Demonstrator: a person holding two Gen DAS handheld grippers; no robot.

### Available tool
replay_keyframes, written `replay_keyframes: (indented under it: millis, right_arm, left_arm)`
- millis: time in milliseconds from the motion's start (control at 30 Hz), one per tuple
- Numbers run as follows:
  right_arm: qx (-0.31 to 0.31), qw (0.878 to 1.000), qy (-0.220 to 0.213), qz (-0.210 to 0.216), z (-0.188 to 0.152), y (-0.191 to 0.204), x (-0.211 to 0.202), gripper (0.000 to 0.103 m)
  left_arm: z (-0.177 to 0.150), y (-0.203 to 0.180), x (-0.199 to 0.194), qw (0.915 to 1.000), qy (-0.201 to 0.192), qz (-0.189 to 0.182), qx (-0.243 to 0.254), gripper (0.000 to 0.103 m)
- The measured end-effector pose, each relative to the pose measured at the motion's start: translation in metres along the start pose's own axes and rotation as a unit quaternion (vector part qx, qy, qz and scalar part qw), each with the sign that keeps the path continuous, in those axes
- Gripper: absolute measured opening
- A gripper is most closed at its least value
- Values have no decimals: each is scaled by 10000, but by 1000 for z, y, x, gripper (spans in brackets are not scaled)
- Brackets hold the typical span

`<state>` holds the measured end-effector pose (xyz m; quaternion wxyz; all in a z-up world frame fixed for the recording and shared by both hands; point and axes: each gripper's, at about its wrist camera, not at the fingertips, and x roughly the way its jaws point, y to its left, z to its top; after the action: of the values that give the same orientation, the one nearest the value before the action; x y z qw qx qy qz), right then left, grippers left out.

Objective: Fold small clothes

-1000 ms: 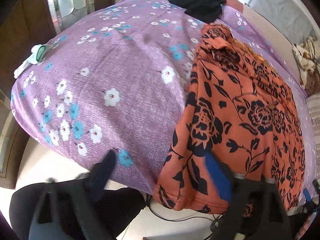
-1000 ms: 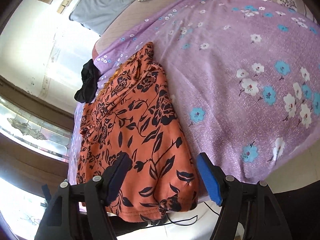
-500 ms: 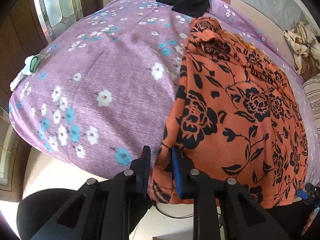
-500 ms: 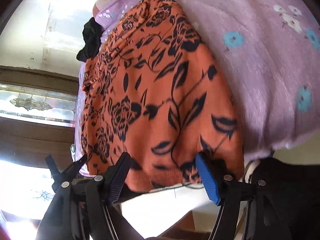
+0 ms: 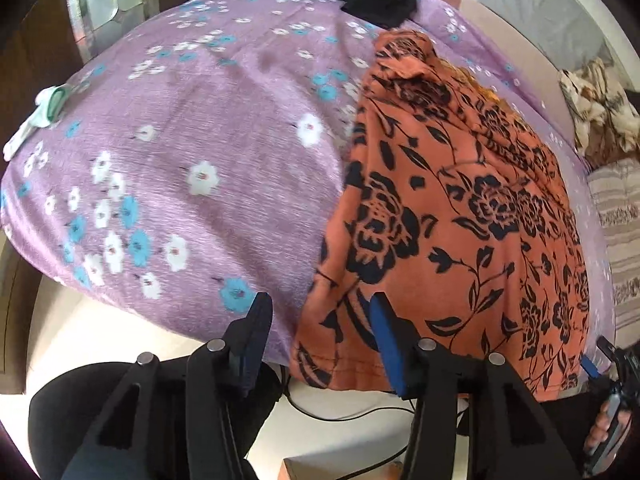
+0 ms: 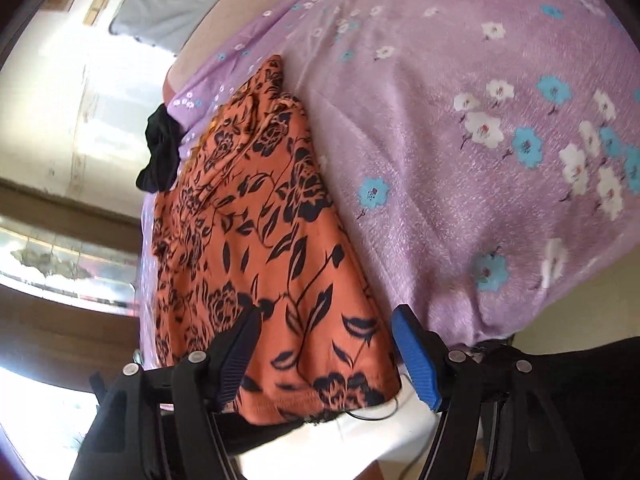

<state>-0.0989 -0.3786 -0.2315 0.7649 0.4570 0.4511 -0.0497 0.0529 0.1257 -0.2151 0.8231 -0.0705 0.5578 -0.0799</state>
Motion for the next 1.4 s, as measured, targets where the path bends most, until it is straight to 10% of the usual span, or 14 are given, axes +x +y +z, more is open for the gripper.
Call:
replay_keyframes:
  millis: [133, 200, 367, 433, 500, 600, 700, 767, 1000, 1167, 1267, 1400]
  right_arm:
    - [-421, 9988, 219, -91, -10, 18, 15, 65]
    - [-707, 9968, 366, 29, -14, 30, 19, 22]
    - [-895, 9951, 342, -251, -16, 36, 23, 22]
    - [-789, 9938, 331, -713, -15, 31, 25, 25]
    - [-788, 9929, 371, -809, -15, 30, 26, 27]
    - [-1081, 9896, 407, -861, -20, 39, 29, 42]
    - [-1547, 9813, 384, -1080, -28, 53, 33, 33]
    - [-1749, 9773, 418, -1123, -30, 58, 34, 9]
    - [-1650, 9839, 198, -666, -25, 67, 19, 9]
    - [-1571, 9809, 421, -1068, -29, 61, 32, 13]
    - [-1376, 9832, 515, -1084, -30, 52, 35, 19]
    - [-1480, 9833, 605, -867, -31, 55, 38, 38]
  left_arm:
    - [-6, -8, 10, 9997, 93, 68, 211, 12]
    - [-6, -12, 9, 9996, 16, 81, 274, 10]
    - [0, -20, 8, 9989, -29, 23, 457, 12]
    - [4, -19, 18, 9990, 234, 43, 388, 47]
    - [3, -17, 19, 9994, 233, -89, 260, 51]
    - [0, -22, 17, 9988, 175, 8, 452, 47]
    - [1, -28, 14, 9987, 68, -46, 500, 10]
    - [3, -30, 10, 9985, -14, -78, 533, 9]
    - [8, -35, 0, 9966, -192, -378, 706, 9]
    - [5, -44, 14, 9963, 101, -375, 762, 46]
    - [3, -50, 14, 9956, -7, -278, 895, 43]
    - [4, -47, 13, 9962, -64, -254, 835, 9]
